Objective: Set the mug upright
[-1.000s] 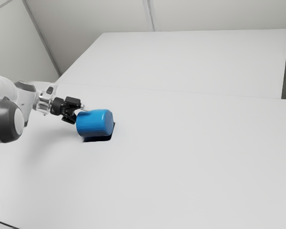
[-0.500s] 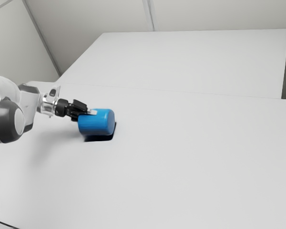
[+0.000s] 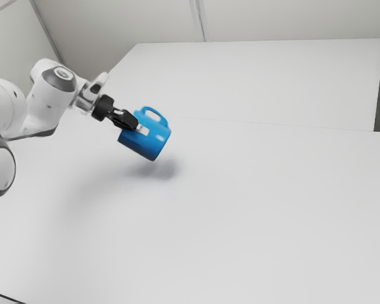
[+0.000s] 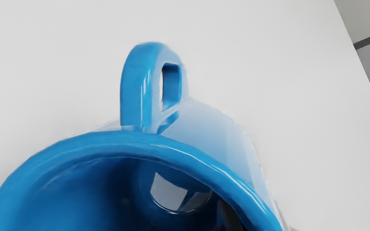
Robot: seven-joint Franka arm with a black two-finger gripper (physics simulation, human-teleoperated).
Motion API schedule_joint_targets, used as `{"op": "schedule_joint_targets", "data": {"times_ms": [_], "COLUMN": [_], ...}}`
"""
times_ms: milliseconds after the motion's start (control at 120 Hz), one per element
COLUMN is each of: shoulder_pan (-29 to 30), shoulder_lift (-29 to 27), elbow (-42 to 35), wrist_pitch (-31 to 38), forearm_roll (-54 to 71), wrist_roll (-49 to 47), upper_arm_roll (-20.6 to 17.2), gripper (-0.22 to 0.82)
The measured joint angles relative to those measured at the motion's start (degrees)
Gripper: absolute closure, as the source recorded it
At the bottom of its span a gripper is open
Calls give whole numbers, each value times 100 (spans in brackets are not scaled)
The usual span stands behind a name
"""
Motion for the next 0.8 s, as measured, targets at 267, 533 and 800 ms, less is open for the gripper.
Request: {"op": "schedule_joint_targets", "data": {"times_ms": [267, 533, 800], "shoulder_pan": [-366, -433, -448], "shoulder_lift": [-202, -8, -27], "elbow": [38, -45, -731], "wrist_pitch": [574, 966, 1915], "forearm_roll": [3823, 5520, 5711], "wrist_roll": [-1072, -2024, -2718], "upper_arm_roll": [-850, -1241, -1304], "gripper": [78, 77, 77]}}
